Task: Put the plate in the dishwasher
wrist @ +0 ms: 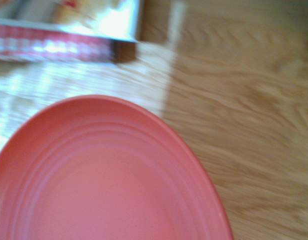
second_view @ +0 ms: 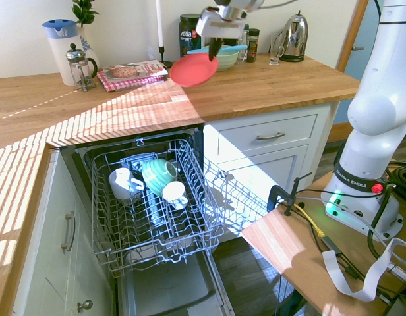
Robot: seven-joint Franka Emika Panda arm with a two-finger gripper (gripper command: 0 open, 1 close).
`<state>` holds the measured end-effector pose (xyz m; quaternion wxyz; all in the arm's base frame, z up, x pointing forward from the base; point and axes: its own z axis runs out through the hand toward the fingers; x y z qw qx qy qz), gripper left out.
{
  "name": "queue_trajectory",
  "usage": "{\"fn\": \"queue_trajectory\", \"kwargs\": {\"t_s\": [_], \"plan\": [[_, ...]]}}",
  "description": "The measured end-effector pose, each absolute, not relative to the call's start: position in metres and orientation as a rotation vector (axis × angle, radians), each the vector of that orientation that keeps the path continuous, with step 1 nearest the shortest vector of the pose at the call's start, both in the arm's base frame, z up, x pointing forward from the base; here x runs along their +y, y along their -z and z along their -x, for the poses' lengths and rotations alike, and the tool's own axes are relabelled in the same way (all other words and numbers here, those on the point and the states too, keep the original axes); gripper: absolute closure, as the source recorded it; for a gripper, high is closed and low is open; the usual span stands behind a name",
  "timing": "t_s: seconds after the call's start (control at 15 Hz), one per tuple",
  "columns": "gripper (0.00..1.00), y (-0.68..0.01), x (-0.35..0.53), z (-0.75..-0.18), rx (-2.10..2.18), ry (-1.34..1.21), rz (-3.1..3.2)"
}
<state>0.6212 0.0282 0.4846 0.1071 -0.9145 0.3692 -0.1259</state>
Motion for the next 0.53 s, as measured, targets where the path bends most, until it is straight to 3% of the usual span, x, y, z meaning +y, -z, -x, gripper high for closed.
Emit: {"fn": "queue_trajectory", "kwargs": {"t_s": [0.2, 0.53], "plan": [[1.00, -0.505, 0.203, -0.600, 0.904, 0.489, 2.880], [1.00, -0.397, 0.488, -0.459, 0.602, 0.813, 3.150]]}}
